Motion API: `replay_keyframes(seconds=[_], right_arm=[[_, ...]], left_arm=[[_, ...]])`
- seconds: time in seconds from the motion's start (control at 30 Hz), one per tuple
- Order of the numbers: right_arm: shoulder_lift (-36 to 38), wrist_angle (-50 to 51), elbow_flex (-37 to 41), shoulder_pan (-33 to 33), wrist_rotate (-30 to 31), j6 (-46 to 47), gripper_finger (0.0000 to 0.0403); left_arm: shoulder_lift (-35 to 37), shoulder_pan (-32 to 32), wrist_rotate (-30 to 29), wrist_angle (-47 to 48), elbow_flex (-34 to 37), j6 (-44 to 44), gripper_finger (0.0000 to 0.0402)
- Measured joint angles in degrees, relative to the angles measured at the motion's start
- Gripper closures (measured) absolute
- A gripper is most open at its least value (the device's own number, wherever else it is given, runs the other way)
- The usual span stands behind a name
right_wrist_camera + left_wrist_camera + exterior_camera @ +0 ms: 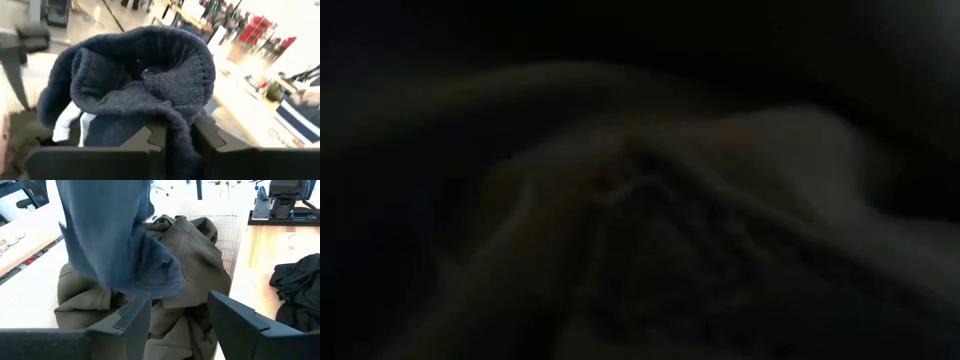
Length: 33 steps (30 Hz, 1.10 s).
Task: Sort clothes
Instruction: Put the black shorts into the white bin, then put the black shirt into the white bin
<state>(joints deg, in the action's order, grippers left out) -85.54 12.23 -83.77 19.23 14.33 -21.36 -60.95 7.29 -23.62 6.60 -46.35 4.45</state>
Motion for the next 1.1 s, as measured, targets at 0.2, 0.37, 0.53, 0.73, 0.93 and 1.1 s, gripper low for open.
replay_keyframes(seconds=[0.2,0.37,0.53,0.73,0.93,1.1], right_arm=[[-4.1,4.2,-0.1,-0.8,-0.1,-1.0,0.0264],[-2.8,19.5,-6.6,-3.6,6.3,-4.4,0.0195],[-0.6,34.0,-14.2,-7.2,5.3,-1.1,0.0161],[1.4,46.8,-16.8,-13.4,-2.5,8.2,0.0158],[1.6,50.0,-11.9,-25.2,-12.5,18.4,0.0158],[1.7,44.1,-2.9,-35.9,-12.5,24.4,0.0158]], left_arm=[[0.0,0.0,0.0,0.0,0.0,-0.7,0.0213],[0.0,0.0,1.6,0.4,0.0,-1.5,0.0213],[0.1,-0.9,1.8,0.3,0.0,-5.7,0.0213],[0.1,-3.1,1.7,0.4,0.0,-11.5,0.0213],[-0.2,-9.3,-3.0,0.3,0.0,-13.5,0.0213],[0.1,-12.3,-6.2,0.1,0.0,-14.9,0.0213]])
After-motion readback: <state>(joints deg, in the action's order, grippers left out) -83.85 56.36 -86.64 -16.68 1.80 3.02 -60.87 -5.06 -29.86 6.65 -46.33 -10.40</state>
